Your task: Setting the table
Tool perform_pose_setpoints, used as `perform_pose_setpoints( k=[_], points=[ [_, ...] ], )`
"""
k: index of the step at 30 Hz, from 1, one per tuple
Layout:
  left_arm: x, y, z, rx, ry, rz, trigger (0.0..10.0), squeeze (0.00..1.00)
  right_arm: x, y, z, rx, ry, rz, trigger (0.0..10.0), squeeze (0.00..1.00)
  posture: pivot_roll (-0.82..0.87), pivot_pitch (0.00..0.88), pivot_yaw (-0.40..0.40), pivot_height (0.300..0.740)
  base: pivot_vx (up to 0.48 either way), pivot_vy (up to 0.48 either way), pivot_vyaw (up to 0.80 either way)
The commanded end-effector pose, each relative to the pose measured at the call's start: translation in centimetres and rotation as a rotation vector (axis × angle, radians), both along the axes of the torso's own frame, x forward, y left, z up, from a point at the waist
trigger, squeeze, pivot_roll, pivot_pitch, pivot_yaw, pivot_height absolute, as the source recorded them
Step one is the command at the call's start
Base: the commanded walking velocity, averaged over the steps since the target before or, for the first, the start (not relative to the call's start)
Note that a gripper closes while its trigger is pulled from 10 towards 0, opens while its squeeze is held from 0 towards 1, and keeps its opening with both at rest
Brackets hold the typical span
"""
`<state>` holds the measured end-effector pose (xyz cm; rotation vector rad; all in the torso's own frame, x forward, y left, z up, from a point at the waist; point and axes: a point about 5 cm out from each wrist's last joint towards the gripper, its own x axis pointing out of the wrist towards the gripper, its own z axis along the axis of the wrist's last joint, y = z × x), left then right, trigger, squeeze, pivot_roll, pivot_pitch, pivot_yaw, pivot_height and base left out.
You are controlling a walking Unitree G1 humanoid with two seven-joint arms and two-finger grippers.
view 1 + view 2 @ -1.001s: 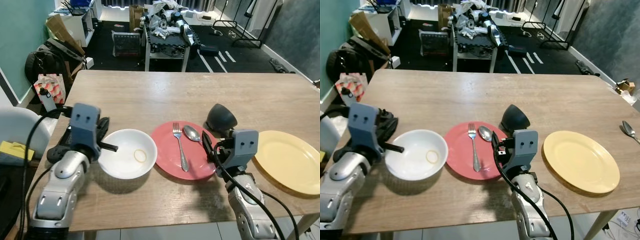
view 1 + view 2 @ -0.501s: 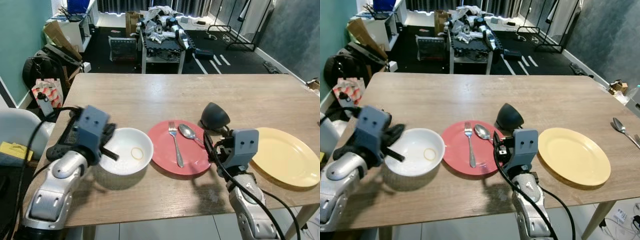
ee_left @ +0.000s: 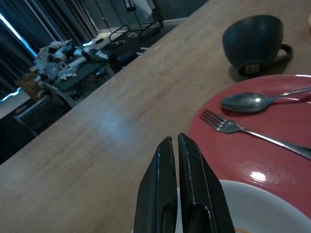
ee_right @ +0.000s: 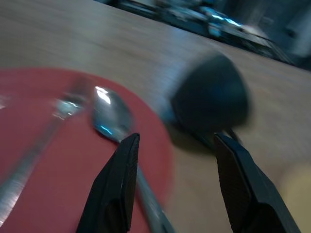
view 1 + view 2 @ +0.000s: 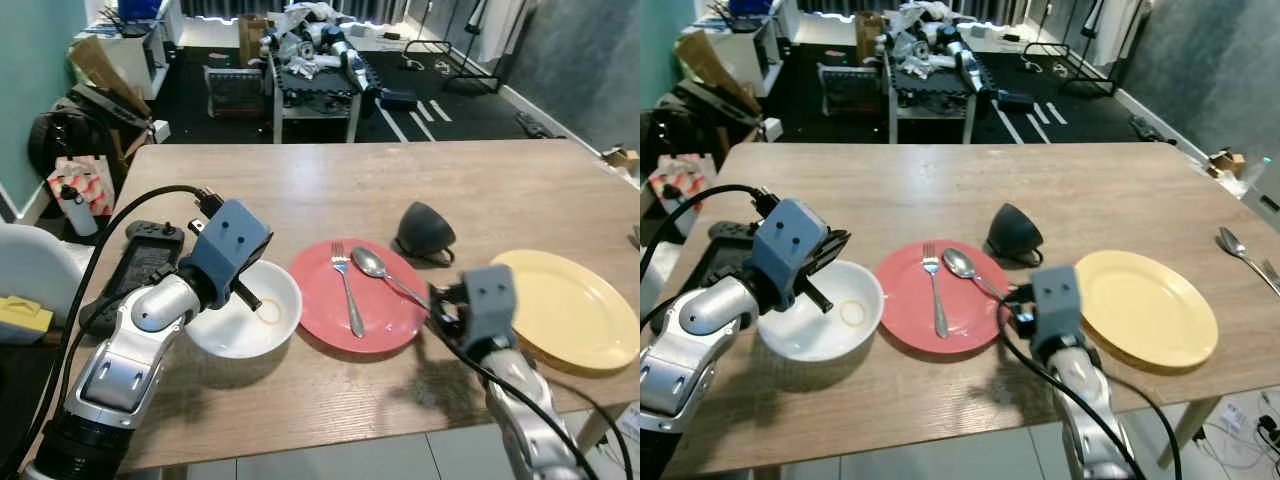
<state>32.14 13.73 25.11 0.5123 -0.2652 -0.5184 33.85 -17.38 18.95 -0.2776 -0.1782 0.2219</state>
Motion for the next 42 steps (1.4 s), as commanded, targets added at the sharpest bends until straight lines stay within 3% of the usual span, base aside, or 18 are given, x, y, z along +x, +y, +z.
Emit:
perform_pose_setpoints(
  k=[1, 2, 4, 8, 10, 12, 16, 23, 24, 25, 27, 29, 30, 31, 42],
  points=[
    [-0.6, 0.1, -0.3, 0.008, 0.013, -0.023, 10.0, 0.0, 0.8, 0.1, -0.4, -0.024, 0.075, 0.054, 10.0, 0.0, 0.09, 0.143, 0.007, 0.74, 0.0, 0.0, 0.0],
    [-0.6, 0.1, -0.3, 0.008, 0.013, -0.023, 10.0, 0.0, 0.8, 0.1, -0.4, -0.024, 0.075, 0.054, 10.0, 0.0, 0.09, 0.143, 0.007, 0.74, 0.0, 0.0, 0.0],
    [-1.3, 0.5, -0.4, 0.004, 0.04, -0.055, 10.0, 0.0, 2.5, 0.5, -0.2, -0.057, 0.158, 0.088, 10.0, 0.0, 0.11, 0.157, 0.001, 0.74, 0.0, 0.0, 0.0],
    [-2.1, 0.7, -0.1, -0.014, 0.073, -0.094, 10.0, 0.0, 3.3, 0.7, -0.2, -0.064, 0.204, 0.102, 10.0, 0.0, 0.12, 0.167, -0.001, 0.74, 0.0, 0.0, 0.0],
    [-3.2, 1.0, 0.5, -0.003, 0.109, -0.177, 10.0, 0.0, 3.8, 0.6, -0.7, -0.092, 0.256, 0.097, 10.0, 0.0, 0.14, 0.186, -0.001, 0.74, 0.0, 0.0, 0.0],
    [-3.5, 1.1, 0.6, -0.001, 0.118, -0.198, 10.0, 0.0, 3.8, 0.6, -0.8, -0.102, 0.262, 0.092, 10.0, 0.0, 0.14, 0.186, -0.001, 0.74, 0.0, 0.0, 0.0],
    [-4.5, 2.4, 3.2, 0.016, 0.111, -0.275, 10.0, 0.0, 3.8, -0.1, -1.2, -0.117, 0.297, 0.097, 10.0, 0.0, 0.15, 0.21, 0.004, 0.74, 0.0, 0.0, 0.0],
    [-4.5, 3.2, 4.1, 0.03, 0.115, -0.277, 10.0, 0.0, 3.9, -1.4, -1.4, -0.157, 0.332, 0.084, 10.0, 0.0, 0.14, 0.225, 0.012, 0.74, 0.0, 0.0, 0.0],
    [-4.6, 3.3, 4.2, 0.031, 0.129, -0.285, 10.0, 0.0, 3.9, -1.7, -1.7, -0.177, 0.36, 0.087, 8.7, 0.0, 0.14, 0.229, 0.013, 0.74, 0.0, 0.0, 0.0],
    [-4.7, 3.2, 4.1, 0.031, 0.135, -0.29, 10.0, 0.0, 3.8, -1.8, -1.9, -0.188, 0.372, 0.092, 5.2, 0.0, 0.14, 0.23, 0.013, 0.74, 0.0, 0.0, 0.0],
    [-4.8, 3.2, 4.0, 0.031, 0.142, -0.298, 10.0, 0.0, 3.7, -1.8, -2.1, -0.203, 0.385, 0.104, 4.6, 0.0, 0.14, 0.23, 0.013, 0.74, 0.0, 0.0, 0.0],
    [-4.9, 3.1, 3.9, 0.026, 0.153, -0.304, 10.0, 0.0, 3.6, -1.7, -2.2, -0.215, 0.404, 0.125, 2.7, 0.0, 0.14, 0.233, 0.013, 0.74, 0.0, 0.0, 0.0],
    [-5.0, 3.1, 3.8, 0.024, 0.156, -0.306, 10.0, 0.0, 3.6, -1.7, -2.3, -0.222, 0.412, 0.132, 2.7, 0.0, 0.13, 0.234, 0.011, 0.74, 0.0, 0.0, 0.0],
    [-5.0, 3.1, 3.8, 0.022, 0.159, -0.308, 10.0, 0.0, 3.5, -1.6, -2.3, -0.226, 0.417, 0.137, 0.0, 0.0, 0.13, 0.234, 0.011, 0.74, 0.0, 0.0, 0.0],
    [-5.2, 3.0, 3.4, -0.003, 0.175, -0.303, 10.0, 0.0, 3.4, -1.4, -3.5, -0.239, 0.499, 0.185, 0.0, 0.0, 0.13, 0.235, 0.0, 0.74, 0.0, 0.0, 0.0]
  ],
)
